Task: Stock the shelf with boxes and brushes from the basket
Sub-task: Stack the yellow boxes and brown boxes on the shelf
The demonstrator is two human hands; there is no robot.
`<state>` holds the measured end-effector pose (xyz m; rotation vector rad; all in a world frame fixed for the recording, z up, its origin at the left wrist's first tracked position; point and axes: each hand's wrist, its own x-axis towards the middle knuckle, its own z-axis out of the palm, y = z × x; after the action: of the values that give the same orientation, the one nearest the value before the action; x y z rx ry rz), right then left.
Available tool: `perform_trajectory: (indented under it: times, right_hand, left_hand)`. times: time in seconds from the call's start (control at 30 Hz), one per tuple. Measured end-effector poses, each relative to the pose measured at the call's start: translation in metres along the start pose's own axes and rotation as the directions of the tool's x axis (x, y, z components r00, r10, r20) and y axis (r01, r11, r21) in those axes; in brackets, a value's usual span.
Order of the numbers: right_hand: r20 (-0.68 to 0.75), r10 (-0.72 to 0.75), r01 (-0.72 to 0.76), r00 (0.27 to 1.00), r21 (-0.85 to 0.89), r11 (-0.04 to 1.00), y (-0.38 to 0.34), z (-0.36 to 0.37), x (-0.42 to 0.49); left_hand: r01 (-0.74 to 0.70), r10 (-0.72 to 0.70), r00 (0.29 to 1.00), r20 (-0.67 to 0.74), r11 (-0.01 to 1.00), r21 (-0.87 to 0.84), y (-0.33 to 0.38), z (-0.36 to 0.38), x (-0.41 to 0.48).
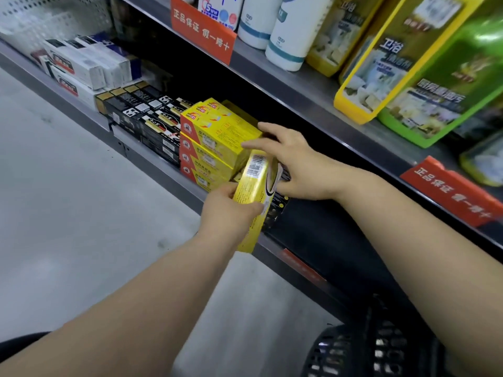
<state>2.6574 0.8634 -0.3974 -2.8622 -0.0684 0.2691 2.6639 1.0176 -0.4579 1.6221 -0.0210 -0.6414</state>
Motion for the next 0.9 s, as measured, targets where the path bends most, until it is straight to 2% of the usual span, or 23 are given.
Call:
perform_trajectory:
  times: [0.03,0.1,0.17,0.2,0.23,0.37,0.43,0.5,0.6,0.67,0.73,0.8,0.9]
  right_hand:
    - [0.044,0.018,-0.019,0.999,0.02,1.0,0.001,0.001,-0.015]
    - [0.006,0.144,-0.141,0.989,0.262,0.955,0.004,0.008,-0.039]
    - [-0.044,0.34,-0.255,0.939,0.572,0.78,0.007,0.018,-0.057]
    - [-0.039,0.395,-0.279,0.918,0.644,0.713,0.009,0.022,-0.066]
    - [-0.046,0.406,-0.286,0.913,0.638,0.715,0.013,0.025,-0.073]
    - [-0.156,0.267,-0.196,0.951,0.361,0.912,0.022,0.025,-0.091]
    - [-0.132,0.166,-0.133,0.977,0.23,0.964,0.018,0.023,-0.089]
    - [-0.036,0.142,-0.134,0.989,0.166,0.977,0.013,0.021,-0.088]
    - [0.172,0.208,-0.235,0.963,0.151,0.96,0.009,0.022,-0.091]
    - [0.25,0.242,-0.282,0.938,0.14,0.949,0.013,0.028,-0.095]
    - [0.305,0.328,-0.386,0.894,0.151,0.91,0.022,0.033,-0.103]
    - [0.383,0.449,-0.535,0.807,0.155,0.83,0.035,0.036,-0.112]
    - [0.429,0.579,-0.676,0.693,0.109,0.729,0.058,0.038,-0.122]
  left_hand:
    - [-0.028,0.027,0.999,0.028,0.999,0.031,0.0,0.002,-0.003]
    - [-0.013,0.015,0.996,0.088,1.0,-0.024,0.003,0.006,-0.008]
    - [0.051,-0.036,0.989,0.144,0.994,-0.099,0.006,0.009,-0.011]
    - [0.051,-0.036,0.985,0.168,0.995,-0.086,0.006,0.011,-0.012]
    - [0.021,-0.013,0.982,0.187,0.999,-0.039,0.005,0.012,-0.012]
    - [-0.118,0.035,0.955,0.295,0.956,0.268,0.002,0.014,-0.013]
    - [-0.131,-0.001,0.931,0.365,0.933,0.336,0.002,0.014,-0.012]
    - [-0.168,-0.018,0.904,0.426,0.903,0.395,0.004,0.014,-0.012]
    - [-0.311,0.04,0.861,0.506,0.829,0.464,0.007,0.016,-0.015]
    - [-0.372,0.115,0.868,0.483,0.795,0.48,0.008,0.017,-0.013]
    - [-0.367,0.189,0.901,0.39,0.812,0.453,0.008,0.015,-0.008]
    - [-0.309,0.197,0.926,0.323,0.886,0.345,0.009,0.013,-0.003]
    - [-0.264,0.145,0.924,0.354,0.911,0.318,0.004,0.016,-0.004]
